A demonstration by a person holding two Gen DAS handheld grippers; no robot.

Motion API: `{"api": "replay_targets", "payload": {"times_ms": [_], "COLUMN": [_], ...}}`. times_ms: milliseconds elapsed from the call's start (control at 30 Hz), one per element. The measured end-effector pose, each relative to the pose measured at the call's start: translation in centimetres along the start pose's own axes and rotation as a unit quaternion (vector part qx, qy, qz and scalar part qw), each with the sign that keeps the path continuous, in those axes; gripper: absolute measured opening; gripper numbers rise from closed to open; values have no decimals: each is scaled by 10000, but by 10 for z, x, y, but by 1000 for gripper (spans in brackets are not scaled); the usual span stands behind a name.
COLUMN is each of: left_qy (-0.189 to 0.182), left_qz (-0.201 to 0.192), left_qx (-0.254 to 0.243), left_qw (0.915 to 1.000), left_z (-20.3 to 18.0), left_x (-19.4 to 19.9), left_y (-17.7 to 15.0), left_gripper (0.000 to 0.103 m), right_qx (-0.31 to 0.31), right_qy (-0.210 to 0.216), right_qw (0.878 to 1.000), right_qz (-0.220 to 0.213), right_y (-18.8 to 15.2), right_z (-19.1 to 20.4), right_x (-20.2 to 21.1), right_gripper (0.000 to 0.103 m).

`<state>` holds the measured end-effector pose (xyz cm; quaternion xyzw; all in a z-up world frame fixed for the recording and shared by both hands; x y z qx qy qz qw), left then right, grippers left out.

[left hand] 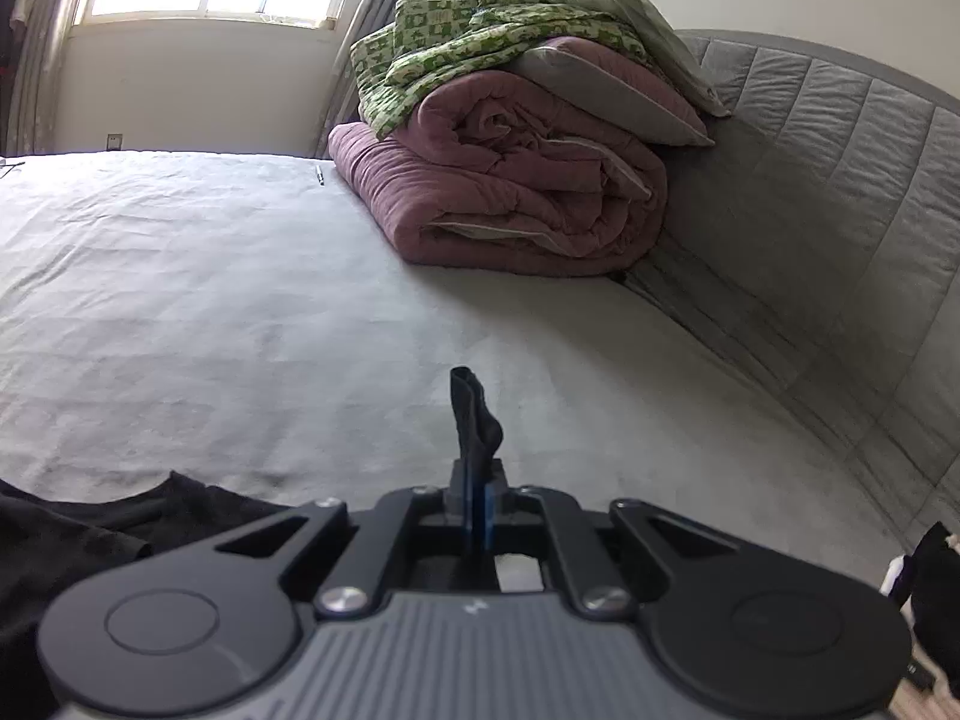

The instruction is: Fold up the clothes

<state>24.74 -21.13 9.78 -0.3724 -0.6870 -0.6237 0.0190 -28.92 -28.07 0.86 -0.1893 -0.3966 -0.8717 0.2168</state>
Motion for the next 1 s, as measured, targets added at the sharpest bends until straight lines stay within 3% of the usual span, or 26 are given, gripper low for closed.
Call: {"api": "replay_targets", "payload": {"times_ms": [167, 367, 467, 600, 767, 1000], "left_qy": [-19, 488, 619, 517, 580, 445], "left_qz": [19, 410, 383, 381, 568, 187], "left_qx": [-92, -457, -324, -96, 242, 305], "left_qw": [10000, 9969, 9968, 9979, 9964, 9984], "left_z": [-14, -7, 13, 39, 62, 71], "left_x": [-6, -18, -12, -1, 2, 22], "left_y": [-2, -14, -20, -21, -30, -24], "left_gripper": [3, 3, 3, 4, 5, 4], "right_qx": [21, -112, -92, -52, 6, 296], "right_qy": [-26, -111, -41, 41, 76, 194], "right_qw": [10000, 9998, 9999, 9998, 9997, 9992], "right_qz": [-6, 82, 114, 176, 250, 203], "right_y": [-3, -6, -5, -6, -10, -8], "right_z": [-4, -13, -14, -15, -13, 2], "right_x": [-2, -7, -9, -11, -13, -13], "right_gripper": [5, 5, 5, 5, 5, 5]}}
Point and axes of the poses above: each gripper's, at about its wrist camera, not at the fingertips, and x roughly against the way its jaws point, z to its left, y to its top, the point moved 1 cm from there along -x, roughly the way its jaws point, and after that the axes turned 4 degrees about -x, right-handed, at the moved point
